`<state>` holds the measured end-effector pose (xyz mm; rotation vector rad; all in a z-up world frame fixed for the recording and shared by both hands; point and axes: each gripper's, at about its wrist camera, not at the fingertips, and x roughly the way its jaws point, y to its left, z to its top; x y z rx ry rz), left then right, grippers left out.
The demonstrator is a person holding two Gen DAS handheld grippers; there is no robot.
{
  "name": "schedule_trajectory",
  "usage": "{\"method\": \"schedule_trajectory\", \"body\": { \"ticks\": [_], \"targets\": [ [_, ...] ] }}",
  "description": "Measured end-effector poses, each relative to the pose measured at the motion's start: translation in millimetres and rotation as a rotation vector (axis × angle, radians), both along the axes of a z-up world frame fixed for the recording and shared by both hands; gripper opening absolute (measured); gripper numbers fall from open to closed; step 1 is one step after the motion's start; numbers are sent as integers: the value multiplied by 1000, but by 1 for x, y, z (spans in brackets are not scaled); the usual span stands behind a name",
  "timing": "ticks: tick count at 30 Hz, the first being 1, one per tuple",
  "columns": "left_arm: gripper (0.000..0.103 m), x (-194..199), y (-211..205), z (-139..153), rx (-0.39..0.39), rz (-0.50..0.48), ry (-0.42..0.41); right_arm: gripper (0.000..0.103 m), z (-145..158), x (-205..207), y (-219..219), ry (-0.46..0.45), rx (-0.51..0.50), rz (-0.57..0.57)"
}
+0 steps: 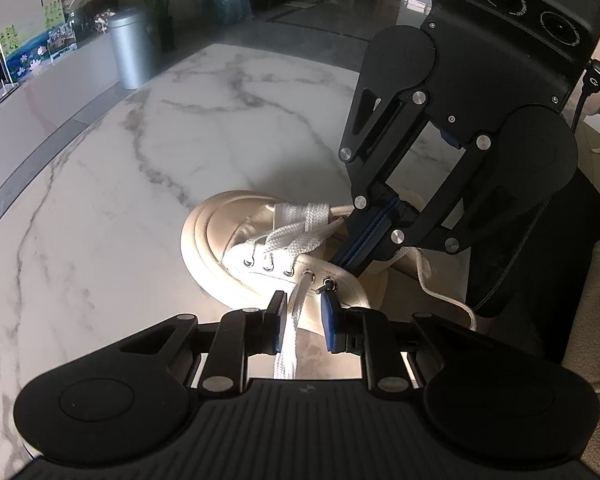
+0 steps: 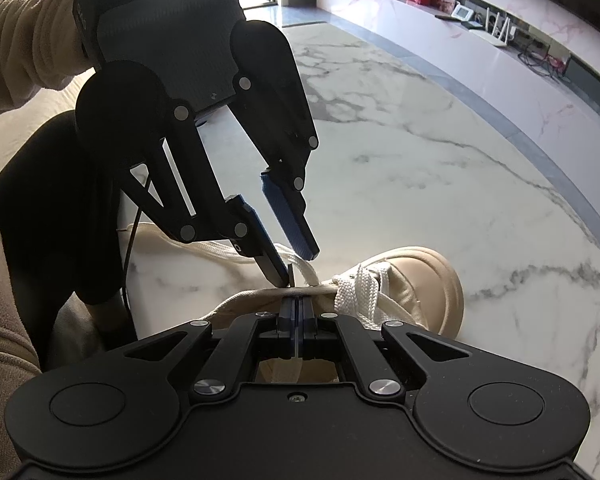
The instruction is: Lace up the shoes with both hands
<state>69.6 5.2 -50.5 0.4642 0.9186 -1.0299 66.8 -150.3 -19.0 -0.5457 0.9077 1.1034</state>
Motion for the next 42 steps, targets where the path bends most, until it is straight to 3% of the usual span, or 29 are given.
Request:
{"method": "schedule_trajectory", "body": {
  "ticks": [10,25,30,42],
  "targets": [
    [18,-1,10,3,-47,-7,0,0,0,-1,-3,0,20,-14],
    [15,5,4,2,-60,-138,-5,0,-2,1,-8,14,40,-20],
    [5,-1,-4,5,-25,-204,-36,0,-2,2,-9,18,48,-23],
    [4,5,-12,3,7,-234,-23,1,-4,1,-13,17,54,-37]
  ]
}}
